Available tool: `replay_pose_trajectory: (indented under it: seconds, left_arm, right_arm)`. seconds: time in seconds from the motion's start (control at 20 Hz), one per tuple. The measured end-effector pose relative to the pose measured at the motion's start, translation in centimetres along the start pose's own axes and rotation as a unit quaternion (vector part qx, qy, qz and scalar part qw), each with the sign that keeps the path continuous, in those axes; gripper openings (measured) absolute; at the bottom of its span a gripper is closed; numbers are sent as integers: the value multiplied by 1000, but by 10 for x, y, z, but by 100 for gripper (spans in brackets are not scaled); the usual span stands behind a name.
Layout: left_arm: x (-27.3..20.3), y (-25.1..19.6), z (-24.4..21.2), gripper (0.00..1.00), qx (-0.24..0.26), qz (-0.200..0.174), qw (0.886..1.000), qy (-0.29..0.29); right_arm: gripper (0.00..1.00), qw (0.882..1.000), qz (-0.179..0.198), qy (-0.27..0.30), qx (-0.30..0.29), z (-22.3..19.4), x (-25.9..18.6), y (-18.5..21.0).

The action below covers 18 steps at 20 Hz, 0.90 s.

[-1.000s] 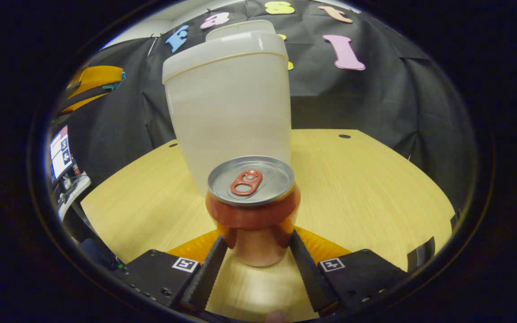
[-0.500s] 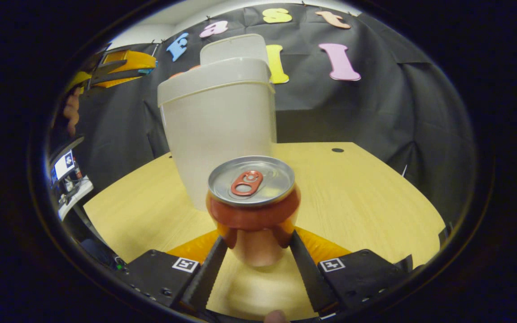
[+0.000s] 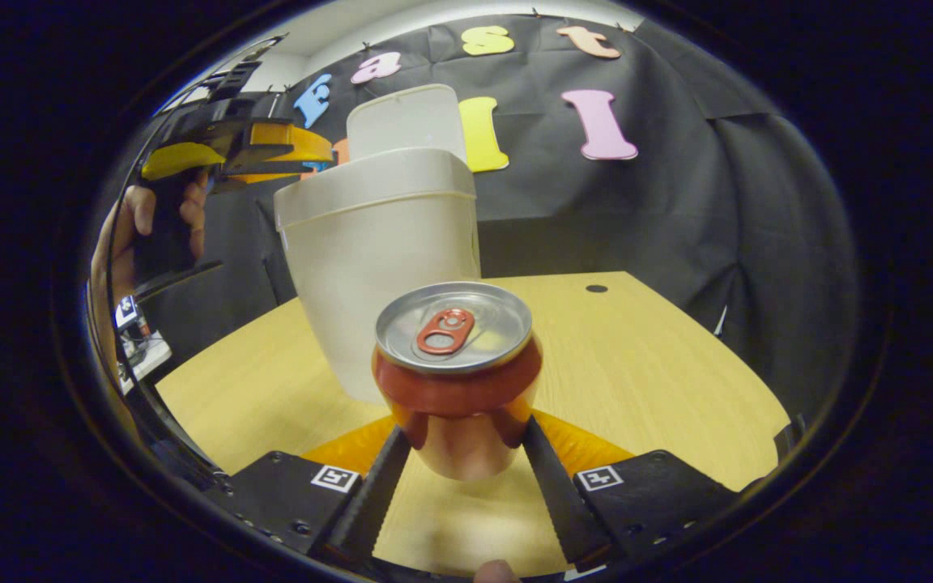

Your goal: Press the lid of the desktop garbage bin to open it, pick up the crumpled paper on the desktop and throw it into the bin, then pick up the pop can on the desktop and drop it into the bin, and finally close the garbage bin lid.

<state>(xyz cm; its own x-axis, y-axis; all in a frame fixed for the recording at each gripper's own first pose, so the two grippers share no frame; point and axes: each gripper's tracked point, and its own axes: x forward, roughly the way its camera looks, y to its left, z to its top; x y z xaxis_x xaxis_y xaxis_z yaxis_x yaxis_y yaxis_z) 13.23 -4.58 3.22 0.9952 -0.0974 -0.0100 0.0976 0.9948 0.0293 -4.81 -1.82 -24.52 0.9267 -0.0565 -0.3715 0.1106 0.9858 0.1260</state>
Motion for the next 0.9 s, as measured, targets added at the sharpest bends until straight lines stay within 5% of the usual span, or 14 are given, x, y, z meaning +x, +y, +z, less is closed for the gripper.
replay_pose_trajectory:
  seconds: [0.25,0.4,0.9]
  left_arm:
    - [4,-2,2,60,1,1,1000,-3]
    - [2,-4,2,96,3,-2,1000,-4]
    - [-26,11,11,99,-1,8,1000,-22]
  right_arm:
    - [82,1000,2,-5,-7,5,-3,-1]
    - [82,1000,2,-5,-5,4,-4,0]
    - [82,999,11,-29,-32,34,-16,11]
